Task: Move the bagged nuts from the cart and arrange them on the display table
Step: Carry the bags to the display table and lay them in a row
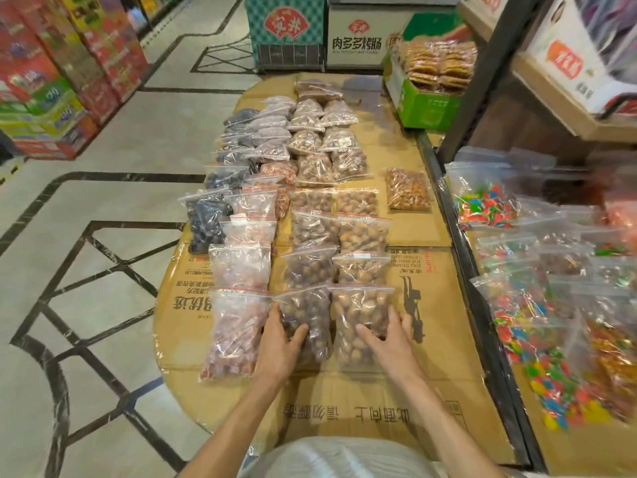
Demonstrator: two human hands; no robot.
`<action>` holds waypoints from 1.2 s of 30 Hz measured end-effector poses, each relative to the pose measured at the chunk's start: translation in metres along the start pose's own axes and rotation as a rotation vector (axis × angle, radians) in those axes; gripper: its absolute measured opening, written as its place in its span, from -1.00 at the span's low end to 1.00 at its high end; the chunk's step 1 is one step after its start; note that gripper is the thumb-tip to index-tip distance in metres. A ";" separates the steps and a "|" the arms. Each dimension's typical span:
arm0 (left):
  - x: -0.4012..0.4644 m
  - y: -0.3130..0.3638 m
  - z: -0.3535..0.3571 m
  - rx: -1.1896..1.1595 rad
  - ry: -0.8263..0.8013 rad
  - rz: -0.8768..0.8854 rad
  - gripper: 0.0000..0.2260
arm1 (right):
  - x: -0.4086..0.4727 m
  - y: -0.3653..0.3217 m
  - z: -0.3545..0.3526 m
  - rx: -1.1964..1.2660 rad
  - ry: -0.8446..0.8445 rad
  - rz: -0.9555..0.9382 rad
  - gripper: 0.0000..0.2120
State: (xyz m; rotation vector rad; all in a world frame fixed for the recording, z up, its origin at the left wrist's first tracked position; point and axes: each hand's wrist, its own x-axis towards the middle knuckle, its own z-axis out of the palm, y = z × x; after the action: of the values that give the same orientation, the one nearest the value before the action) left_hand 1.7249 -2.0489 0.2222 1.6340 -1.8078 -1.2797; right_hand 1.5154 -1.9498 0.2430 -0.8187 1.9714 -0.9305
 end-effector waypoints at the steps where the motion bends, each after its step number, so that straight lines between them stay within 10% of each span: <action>1: -0.004 0.001 -0.002 0.024 0.001 0.023 -0.39 | 0.000 0.001 -0.002 0.001 0.002 0.002 0.02; 18: -0.109 0.004 -0.023 0.800 -0.008 0.479 -0.32 | -0.095 0.013 -0.009 -0.601 0.029 -0.125 0.05; 36: -0.289 -0.004 0.066 1.001 -0.362 0.649 -0.20 | -0.306 0.124 -0.078 -0.884 0.076 0.061 -0.05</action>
State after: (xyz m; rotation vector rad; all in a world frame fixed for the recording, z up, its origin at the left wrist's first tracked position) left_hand 1.7473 -1.7563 0.2667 0.9655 -3.1510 -0.3599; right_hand 1.5689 -1.6181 0.2882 -1.1850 2.4672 0.0028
